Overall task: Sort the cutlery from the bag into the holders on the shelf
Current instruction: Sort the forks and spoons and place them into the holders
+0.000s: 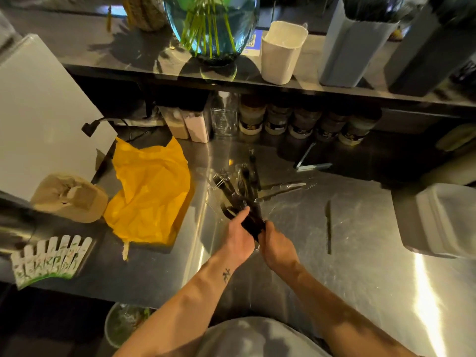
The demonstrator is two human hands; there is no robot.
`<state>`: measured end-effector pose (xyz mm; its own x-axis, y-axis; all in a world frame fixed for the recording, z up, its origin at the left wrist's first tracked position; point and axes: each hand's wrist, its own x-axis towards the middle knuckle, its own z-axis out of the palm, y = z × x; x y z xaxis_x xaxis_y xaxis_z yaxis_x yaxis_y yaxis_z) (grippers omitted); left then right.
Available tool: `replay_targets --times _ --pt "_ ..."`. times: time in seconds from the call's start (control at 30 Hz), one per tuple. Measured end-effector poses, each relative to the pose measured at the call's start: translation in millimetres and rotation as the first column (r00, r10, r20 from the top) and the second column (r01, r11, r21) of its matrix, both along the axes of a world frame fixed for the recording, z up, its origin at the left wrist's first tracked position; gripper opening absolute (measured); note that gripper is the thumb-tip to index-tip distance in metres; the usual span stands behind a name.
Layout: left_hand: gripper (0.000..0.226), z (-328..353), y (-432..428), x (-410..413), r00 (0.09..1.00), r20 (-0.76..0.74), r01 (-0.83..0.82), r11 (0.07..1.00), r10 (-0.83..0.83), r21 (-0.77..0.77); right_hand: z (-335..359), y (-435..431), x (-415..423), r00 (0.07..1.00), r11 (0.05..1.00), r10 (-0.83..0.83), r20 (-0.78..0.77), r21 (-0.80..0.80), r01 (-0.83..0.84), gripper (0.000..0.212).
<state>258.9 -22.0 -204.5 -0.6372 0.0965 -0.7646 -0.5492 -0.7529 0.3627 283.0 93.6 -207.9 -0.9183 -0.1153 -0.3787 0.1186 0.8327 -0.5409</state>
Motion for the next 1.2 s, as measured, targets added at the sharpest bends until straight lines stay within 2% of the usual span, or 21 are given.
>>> replay_targets --times 0.1,0.17,0.27,0.43,0.5,0.57,0.63,0.67,0.77,0.83,0.87,0.97,1.1,1.2 --pt "0.02 8.2 10.8 3.8 0.992 0.0 0.126 0.984 -0.127 -0.127 5.4 6.7 7.6 0.992 0.991 0.096 -0.078 0.097 -0.088 0.026" --pt "0.016 6.1 17.4 3.7 0.992 0.042 0.125 0.974 -0.119 -0.191 7.1 10.5 11.6 0.989 0.99 0.108 -0.104 0.104 -0.098 0.031" --pt "0.001 12.8 27.3 2.0 0.994 0.036 0.106 0.967 -0.101 -0.233 9.6 20.1 14.3 0.99 0.999 0.012 -0.139 -0.03 -0.016 0.031" --pt "0.01 23.8 37.5 -2.8 0.997 -0.052 0.054 0.985 -0.063 -0.165 1.3 39.3 17.8 0.956 0.968 -0.126 -0.265 -0.245 0.06 0.03" --pt "0.01 29.7 42.5 -6.2 0.997 -0.069 -0.031 0.989 0.021 -0.142 -1.6 42.9 16.1 0.944 0.92 -0.256 -0.207 -0.353 0.172 0.026" --pt "0.009 34.7 44.5 -12.4 0.991 -0.085 -0.112 0.985 0.101 -0.128 -1.4 42.2 14.8 0.915 0.8 -0.402 -0.029 -0.497 0.336 0.023" --pt "0.005 41.9 47.9 -15.0 0.987 -0.098 -0.142 0.982 0.131 -0.122 1.4 42.3 17.1 0.824 0.587 -0.527 0.208 -0.612 0.53 0.027" --pt "0.01 43.9 49.0 -16.3 0.985 -0.1 -0.149 0.981 0.137 -0.125 6.2 41.0 16.0 0.753 0.457 -0.557 0.35 -0.628 0.63 0.031" --pt "0.019 47.3 63.8 -12.5 0.98 -0.163 -0.146 0.972 0.117 -0.184 17.0 41.5 6.1 0.54 0.141 -0.553 0.635 -0.567 0.811 0.039" --pt "0.013 49.0 79.6 -6.0 0.981 -0.174 -0.134 0.948 0.086 -0.289 27.9 40.8 2.8 0.464 -0.035 -0.463 0.755 -0.538 0.842 0.037" --pt "0.012 48.0 86.0 -3.9 0.983 -0.165 -0.14 0.924 0.086 -0.357 34.6 39.5 2.2 0.455 -0.075 -0.427 0.782 -0.532 0.844 0.033" --pt "0.014 47.8 94.2 2.2 0.981 -0.162 -0.174 0.852 0.106 -0.494 48.5 38.3 10.2 0.481 -0.096 -0.349 0.804 -0.541 0.835 0.025" --pt "0.023 56.8 99.5 5.9 0.97 -0.208 -0.223 0.82 0.13 -0.527 48.5 38.8 10.0 0.472 -0.248 -0.212 0.856 -0.514 0.821 0.039" --pt "0.027 65.7 100.9 4.3 0.967 -0.236 -0.224 0.776 0.1 -0.59 49.2 40.6 5.9 0.539 -0.208 -0.124 0.833 -0.553 0.807 0.046"
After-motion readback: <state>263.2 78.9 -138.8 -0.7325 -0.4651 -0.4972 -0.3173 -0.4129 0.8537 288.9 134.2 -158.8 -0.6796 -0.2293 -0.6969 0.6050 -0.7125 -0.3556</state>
